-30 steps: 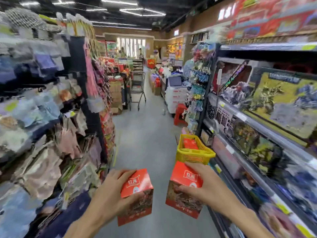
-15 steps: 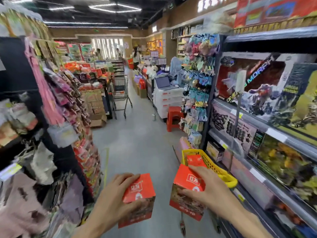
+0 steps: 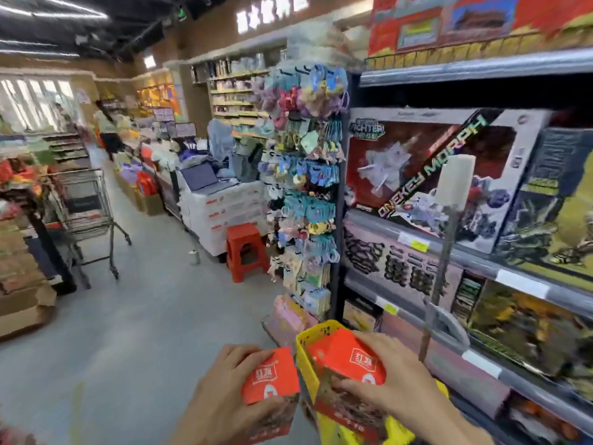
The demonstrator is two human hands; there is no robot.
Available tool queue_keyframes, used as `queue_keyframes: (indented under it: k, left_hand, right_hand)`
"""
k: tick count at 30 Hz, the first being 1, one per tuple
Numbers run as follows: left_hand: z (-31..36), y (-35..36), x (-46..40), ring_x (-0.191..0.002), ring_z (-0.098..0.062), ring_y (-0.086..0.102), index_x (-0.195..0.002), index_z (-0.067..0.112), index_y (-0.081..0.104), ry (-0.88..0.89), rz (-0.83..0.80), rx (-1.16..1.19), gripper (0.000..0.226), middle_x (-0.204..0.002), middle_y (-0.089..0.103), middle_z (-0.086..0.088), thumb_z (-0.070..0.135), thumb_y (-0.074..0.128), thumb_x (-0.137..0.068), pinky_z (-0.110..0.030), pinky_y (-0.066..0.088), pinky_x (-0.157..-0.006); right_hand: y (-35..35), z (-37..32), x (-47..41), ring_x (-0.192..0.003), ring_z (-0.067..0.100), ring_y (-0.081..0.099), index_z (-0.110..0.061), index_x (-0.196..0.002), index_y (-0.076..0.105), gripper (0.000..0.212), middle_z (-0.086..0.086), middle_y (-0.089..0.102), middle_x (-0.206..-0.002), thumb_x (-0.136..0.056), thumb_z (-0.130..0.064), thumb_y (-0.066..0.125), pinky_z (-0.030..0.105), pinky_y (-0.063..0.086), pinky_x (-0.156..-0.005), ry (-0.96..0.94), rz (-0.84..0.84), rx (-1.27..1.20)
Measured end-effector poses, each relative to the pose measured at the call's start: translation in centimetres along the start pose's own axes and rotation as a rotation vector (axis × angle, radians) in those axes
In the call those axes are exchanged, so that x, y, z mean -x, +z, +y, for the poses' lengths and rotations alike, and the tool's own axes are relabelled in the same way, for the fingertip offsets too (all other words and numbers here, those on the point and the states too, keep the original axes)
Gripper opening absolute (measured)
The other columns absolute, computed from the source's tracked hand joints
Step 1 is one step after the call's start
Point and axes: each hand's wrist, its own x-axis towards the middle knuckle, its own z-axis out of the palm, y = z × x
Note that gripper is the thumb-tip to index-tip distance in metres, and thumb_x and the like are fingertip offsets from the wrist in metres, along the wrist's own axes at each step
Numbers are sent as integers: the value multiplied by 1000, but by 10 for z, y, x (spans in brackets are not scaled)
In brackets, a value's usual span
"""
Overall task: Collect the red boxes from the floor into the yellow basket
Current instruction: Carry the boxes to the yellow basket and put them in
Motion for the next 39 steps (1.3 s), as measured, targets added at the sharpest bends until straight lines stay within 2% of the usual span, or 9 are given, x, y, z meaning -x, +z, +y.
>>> queue_keyframes:
  k: [9,12,16,23,26,30,34,37,39]
  left_hand:
    - [-69,72,-220,-116,-5,45,-132,45,55,353,-223,103,74,-126,49,23,87,57,-71,-34,39,-98]
    - [-85,117,-285,-113,-7,46,-131,40,56,460,-301,68,76,-123,51,19,89,54,-72,-37,40,-98]
    - [-104,169,-361,-117,-8,44,-136,40,49,537,-451,54,80,-131,47,16,90,48,-74,-34,41,-98]
    - [-138,277,-451,-119,-11,46,-138,35,46,663,-674,58,87,-129,45,17,89,55,-71,-35,44,-100]
    - [-149,328,-478,-116,-12,47,-136,32,47,732,-741,81,90,-127,48,13,93,43,-71,-37,47,-96]
    - [-170,412,-494,-121,-14,42,-135,39,38,769,-830,17,88,-131,42,15,97,30,-69,-48,47,-97]
    - [-191,486,-501,-136,-14,27,-142,42,23,809,-949,-44,80,-143,25,18,76,49,-75,-43,42,-104]
    - [-213,532,-502,-128,-20,48,-137,37,34,827,-991,-85,87,-138,41,12,71,69,-64,-38,54,-92]
    - [-233,560,-500,-114,-20,60,-127,36,45,842,-968,-68,95,-128,51,10,68,85,-46,-34,60,-79]
  right_hand:
    - [18,59,-103,-129,-1,34,-47,-143,32,92,-29,37,-138,-65,-92,52,26,33,-106,326,194,74]
    - [31,92,-134,-125,-4,34,-47,-143,31,89,-30,36,-135,-67,-89,55,19,30,-99,407,227,122]
    - [56,134,-183,-121,7,44,-46,-144,34,90,-22,46,-130,-67,-90,51,26,37,-98,523,262,170]
    - [98,183,-241,-106,16,59,-36,-135,47,85,-13,59,-121,-70,-91,46,33,48,-89,728,324,202]
    - [112,193,-253,-103,17,56,-33,-132,52,83,-7,63,-113,-73,-91,41,29,45,-90,810,366,192]
    - [145,220,-252,-105,21,58,-32,-138,48,92,-6,61,-119,-65,-85,63,29,35,-100,924,327,178]
    - [185,239,-244,-97,21,66,-29,-137,55,92,-8,63,-121,-62,-81,69,23,28,-108,1028,262,85]
    - [215,252,-239,-102,18,65,-33,-139,53,84,-12,59,-129,-70,-79,64,15,5,-113,1039,253,67]
    - [234,260,-235,-118,4,52,-37,-138,52,77,-20,44,-142,-73,-78,59,12,6,-113,996,286,97]
